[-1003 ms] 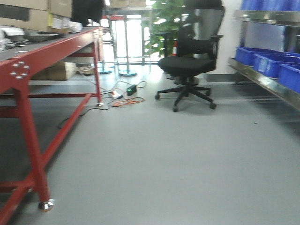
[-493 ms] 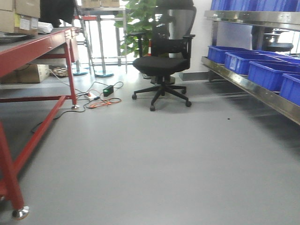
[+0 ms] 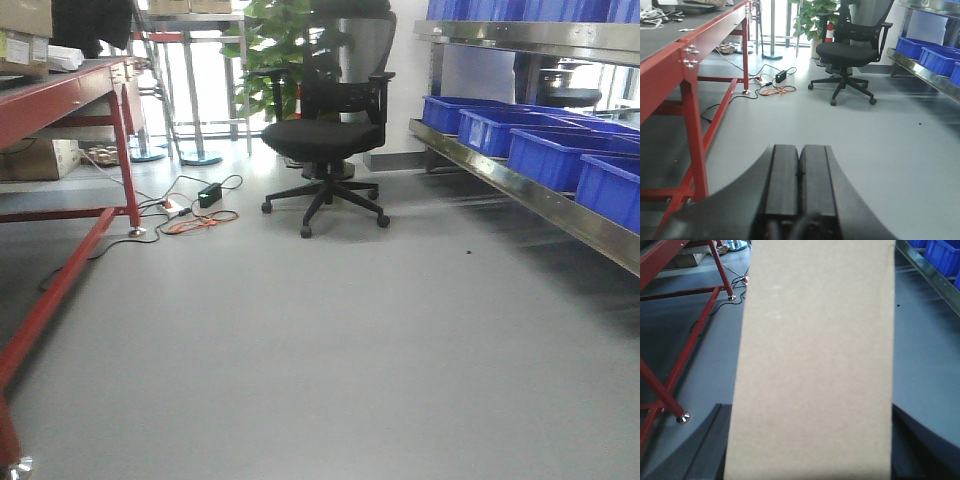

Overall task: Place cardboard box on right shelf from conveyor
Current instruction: 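Drive to the steel shelf rack with blue bins, box held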

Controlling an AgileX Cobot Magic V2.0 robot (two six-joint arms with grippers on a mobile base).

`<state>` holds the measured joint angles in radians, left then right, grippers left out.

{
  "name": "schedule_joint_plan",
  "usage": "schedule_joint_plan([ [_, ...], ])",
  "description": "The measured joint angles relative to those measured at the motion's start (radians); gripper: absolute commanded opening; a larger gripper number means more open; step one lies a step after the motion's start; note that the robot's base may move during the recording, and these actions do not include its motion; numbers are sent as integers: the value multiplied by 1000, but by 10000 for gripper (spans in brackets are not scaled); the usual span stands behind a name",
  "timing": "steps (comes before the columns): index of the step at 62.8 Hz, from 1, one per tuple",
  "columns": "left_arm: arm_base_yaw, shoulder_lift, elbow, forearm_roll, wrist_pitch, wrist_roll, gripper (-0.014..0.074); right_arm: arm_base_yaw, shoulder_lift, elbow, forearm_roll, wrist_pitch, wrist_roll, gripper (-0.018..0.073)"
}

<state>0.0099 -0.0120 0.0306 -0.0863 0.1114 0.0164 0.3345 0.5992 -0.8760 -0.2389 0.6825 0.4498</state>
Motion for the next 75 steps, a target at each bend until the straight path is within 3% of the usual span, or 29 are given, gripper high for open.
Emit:
schedule_joint_plan([
  [75, 0, 0, 0, 0, 0, 0, -119, 0, 0, 0, 0, 2, 0, 237],
])
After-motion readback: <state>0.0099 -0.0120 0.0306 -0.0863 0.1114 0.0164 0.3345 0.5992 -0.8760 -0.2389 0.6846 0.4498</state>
